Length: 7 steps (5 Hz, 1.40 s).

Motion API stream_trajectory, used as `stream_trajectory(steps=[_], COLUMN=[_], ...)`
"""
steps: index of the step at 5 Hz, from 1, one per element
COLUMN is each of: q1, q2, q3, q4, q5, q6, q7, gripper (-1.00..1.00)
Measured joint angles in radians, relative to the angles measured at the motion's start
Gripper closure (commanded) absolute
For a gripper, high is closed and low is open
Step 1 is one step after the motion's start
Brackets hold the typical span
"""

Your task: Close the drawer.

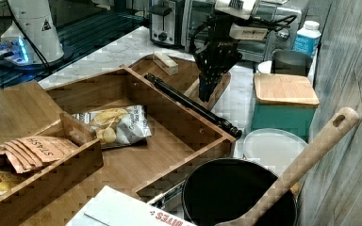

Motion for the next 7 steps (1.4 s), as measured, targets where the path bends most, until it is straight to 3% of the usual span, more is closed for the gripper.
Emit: stream_trajectory(steps=[2, 5, 7], q1=[-0.049, -0.112, -0.246], q2=[-0.024, -0.142, -0.144], q3=[-0.001, -0.015, -0.008], q4=[-0.108, -0.163, -0.170], q5=[0.003, -0.025, 0.049], q6=[0.138, 0.072, 0.209], q7=[-0.116, -0.222, -0.563], gripper=[1.00, 1.00, 1.00])
